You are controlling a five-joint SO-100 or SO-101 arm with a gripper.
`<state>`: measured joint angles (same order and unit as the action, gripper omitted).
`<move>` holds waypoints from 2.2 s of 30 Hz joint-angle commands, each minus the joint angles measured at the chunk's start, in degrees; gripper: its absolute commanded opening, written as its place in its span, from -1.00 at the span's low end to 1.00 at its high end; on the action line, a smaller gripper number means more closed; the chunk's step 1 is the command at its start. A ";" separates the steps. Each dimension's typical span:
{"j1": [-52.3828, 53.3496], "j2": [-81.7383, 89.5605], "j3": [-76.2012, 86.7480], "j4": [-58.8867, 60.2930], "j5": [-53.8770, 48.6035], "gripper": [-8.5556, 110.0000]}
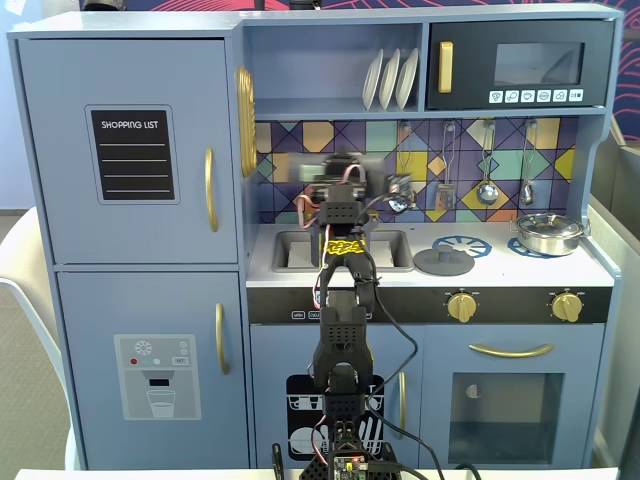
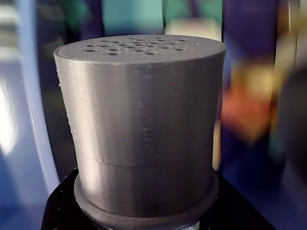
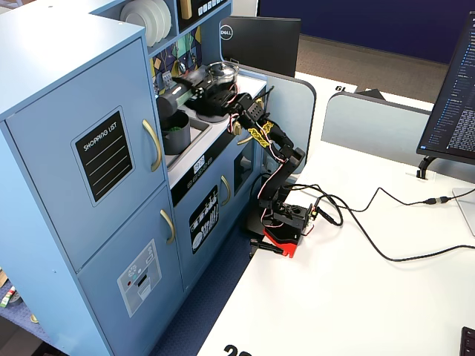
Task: Put salt in the gray recipient
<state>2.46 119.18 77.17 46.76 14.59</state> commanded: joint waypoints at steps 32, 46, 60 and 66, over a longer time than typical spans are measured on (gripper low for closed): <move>-0.26 -20.48 -27.51 16.00 37.18 -0.86; -3.87 -23.82 -31.73 4.13 33.05 -0.86; -3.87 -23.64 -28.74 -0.44 26.98 -0.86; 10.37 -23.29 -27.69 0.44 -10.90 -0.86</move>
<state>3.87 93.60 50.01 49.22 28.48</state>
